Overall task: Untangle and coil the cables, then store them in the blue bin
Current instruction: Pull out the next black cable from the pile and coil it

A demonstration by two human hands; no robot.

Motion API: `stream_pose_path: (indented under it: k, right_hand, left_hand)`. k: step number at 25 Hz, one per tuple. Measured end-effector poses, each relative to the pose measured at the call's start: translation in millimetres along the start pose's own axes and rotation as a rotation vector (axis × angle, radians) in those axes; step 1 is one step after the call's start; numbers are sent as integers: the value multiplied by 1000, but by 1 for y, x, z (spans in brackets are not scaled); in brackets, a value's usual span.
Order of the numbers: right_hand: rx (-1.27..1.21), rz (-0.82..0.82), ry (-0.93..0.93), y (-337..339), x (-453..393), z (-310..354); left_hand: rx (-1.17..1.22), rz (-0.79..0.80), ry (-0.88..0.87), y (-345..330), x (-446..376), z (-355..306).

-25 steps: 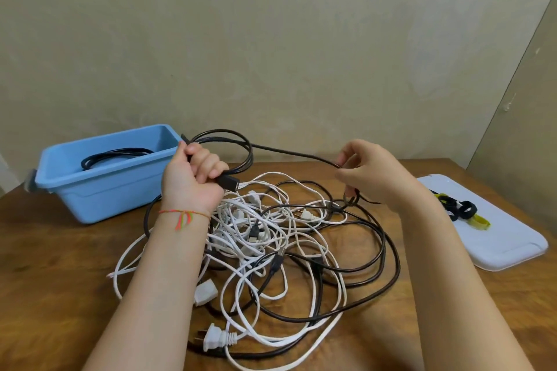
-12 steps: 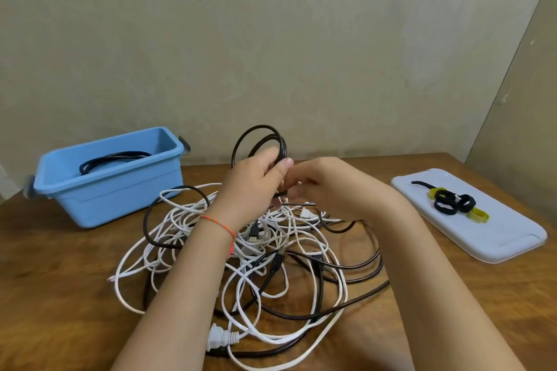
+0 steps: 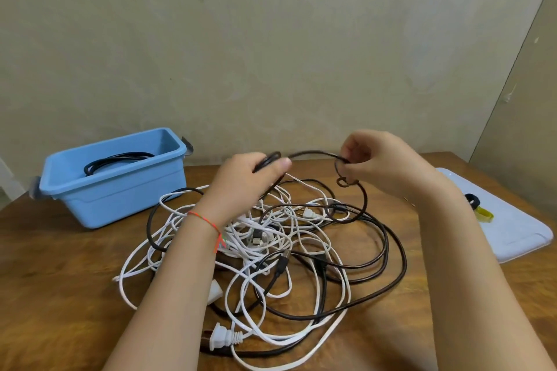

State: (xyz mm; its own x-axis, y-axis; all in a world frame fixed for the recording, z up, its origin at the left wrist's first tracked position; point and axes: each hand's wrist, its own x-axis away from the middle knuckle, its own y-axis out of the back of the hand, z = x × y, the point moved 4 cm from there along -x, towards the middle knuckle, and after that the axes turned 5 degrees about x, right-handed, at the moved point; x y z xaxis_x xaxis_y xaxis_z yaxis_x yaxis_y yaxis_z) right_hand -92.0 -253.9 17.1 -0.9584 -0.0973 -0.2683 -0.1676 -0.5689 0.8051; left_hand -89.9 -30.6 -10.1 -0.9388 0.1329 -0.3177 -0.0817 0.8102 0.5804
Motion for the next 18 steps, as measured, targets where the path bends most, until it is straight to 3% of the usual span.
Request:
stream_pose_path:
  k: [2,5,6,9,12,18]
  right_hand:
    - [-16,-37,-14,1,-2,-4]
    - [-76,-112,14,-6,-6,0]
    - [-80,-189,20,-5,-6,1]
    - [-15,-312,-31,0,-6,-3]
    - [189,-171,-94,-7,-8,-11]
    - [-23,131,-52,-11,-2,-6]
  left_hand:
    - [359,-82,56,5,0,0]
    - [1387,-47,270,-1,-5,7]
    - [1607,-27,336,-5,-6,9]
    - [1716,-25,411,-12,-6,14]
    - [1698,-31,415,-12,-5,16]
    - [1731,-147,412,4,-7,30]
